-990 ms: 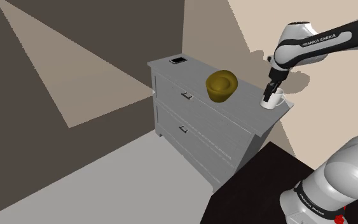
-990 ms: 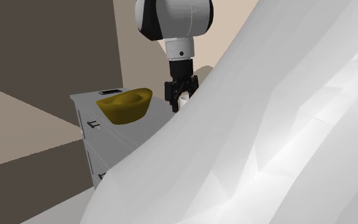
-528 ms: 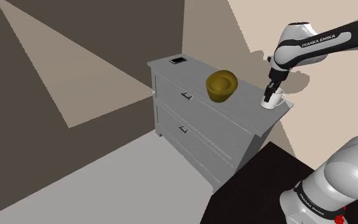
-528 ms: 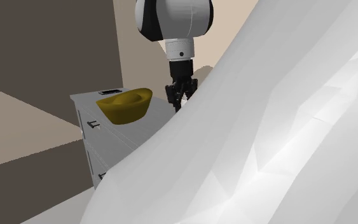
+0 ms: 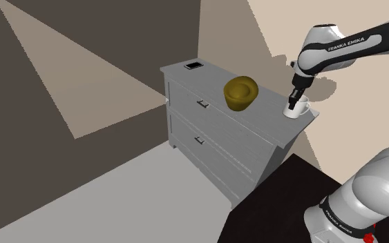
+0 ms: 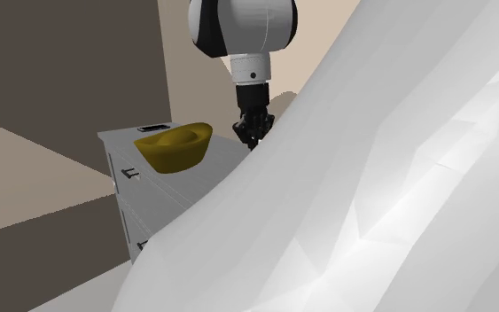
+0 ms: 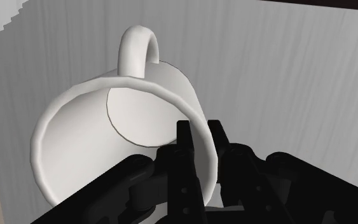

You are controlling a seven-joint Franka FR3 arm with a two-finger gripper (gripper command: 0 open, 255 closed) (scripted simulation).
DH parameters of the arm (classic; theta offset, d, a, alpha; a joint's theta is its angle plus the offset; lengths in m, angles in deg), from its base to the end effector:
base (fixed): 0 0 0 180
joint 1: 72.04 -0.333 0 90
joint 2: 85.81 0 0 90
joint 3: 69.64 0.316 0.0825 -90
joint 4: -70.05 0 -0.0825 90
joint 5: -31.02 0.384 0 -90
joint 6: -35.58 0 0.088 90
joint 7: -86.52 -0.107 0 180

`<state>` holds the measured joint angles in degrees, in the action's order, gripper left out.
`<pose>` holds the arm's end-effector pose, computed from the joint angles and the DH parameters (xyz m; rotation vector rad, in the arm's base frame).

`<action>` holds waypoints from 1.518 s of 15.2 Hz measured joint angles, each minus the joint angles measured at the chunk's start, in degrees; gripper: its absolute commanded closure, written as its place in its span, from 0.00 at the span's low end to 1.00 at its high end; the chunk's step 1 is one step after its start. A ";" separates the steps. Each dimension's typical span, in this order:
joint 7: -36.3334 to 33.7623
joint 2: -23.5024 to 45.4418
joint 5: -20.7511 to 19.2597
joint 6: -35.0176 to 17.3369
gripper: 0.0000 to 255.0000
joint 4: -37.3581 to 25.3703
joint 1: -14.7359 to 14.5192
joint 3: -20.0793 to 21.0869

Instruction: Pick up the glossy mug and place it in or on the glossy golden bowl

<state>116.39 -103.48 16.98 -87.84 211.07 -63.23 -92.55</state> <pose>0.3684 -0.2399 0.3993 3.0683 0.1887 -0.0836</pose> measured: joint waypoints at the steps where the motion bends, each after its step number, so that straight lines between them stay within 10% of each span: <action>1: 0.00 0.00 0.00 -0.01 1.00 0.00 0.00 0.00; 23: 0.77 -5.23 0.77 16.96 1.00 -11.86 -0.32 2.36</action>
<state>117.16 -108.71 17.75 -70.89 199.21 -63.54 -90.19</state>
